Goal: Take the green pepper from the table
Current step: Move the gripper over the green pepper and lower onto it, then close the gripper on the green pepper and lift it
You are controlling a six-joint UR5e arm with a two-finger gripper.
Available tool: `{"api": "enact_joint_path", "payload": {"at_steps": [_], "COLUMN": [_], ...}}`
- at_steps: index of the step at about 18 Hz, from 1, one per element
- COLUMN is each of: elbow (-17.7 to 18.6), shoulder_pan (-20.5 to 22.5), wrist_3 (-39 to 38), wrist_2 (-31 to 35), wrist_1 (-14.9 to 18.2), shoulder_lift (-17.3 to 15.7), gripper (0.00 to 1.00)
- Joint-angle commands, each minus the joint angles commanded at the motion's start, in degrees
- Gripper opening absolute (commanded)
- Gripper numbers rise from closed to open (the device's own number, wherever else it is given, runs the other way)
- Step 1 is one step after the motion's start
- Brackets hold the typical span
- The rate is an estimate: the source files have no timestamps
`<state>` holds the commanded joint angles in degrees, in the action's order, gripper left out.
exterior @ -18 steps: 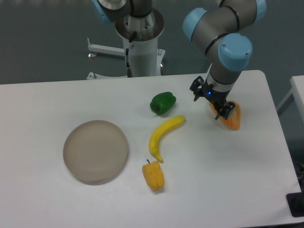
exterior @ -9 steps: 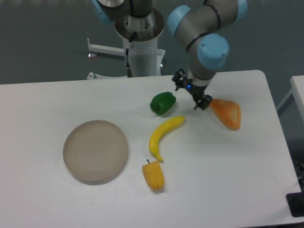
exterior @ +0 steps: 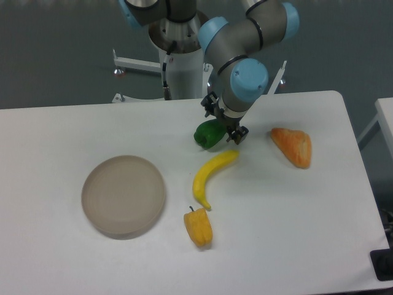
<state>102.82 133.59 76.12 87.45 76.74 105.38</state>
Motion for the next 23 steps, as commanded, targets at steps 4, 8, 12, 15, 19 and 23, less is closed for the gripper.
{"api": "enact_joint_path", "payload": {"at_steps": [4,8,12,15,19,23], "elbow": [3.5,1.9,-3.6,-13.3,-21.1,-29.2], "shoulder_pan": [-0.1,0.3,3.4,3.6,3.7,3.4], "wrist_3": [-1.1,-1.6,-1.1,-1.5,-1.8,-1.6], "wrist_2": [0.0,1.8,1.8,1.0,0.9,1.5], "wrist_1": [-5.8,-5.6,-3.4,2.7,3.1,3.1], "shoulder_lift": [0.5,0.3,-0.5,1.0,5.4,10.6], "gripper": [0.82,0.18,0.17,0.18,0.18,0.18]}}
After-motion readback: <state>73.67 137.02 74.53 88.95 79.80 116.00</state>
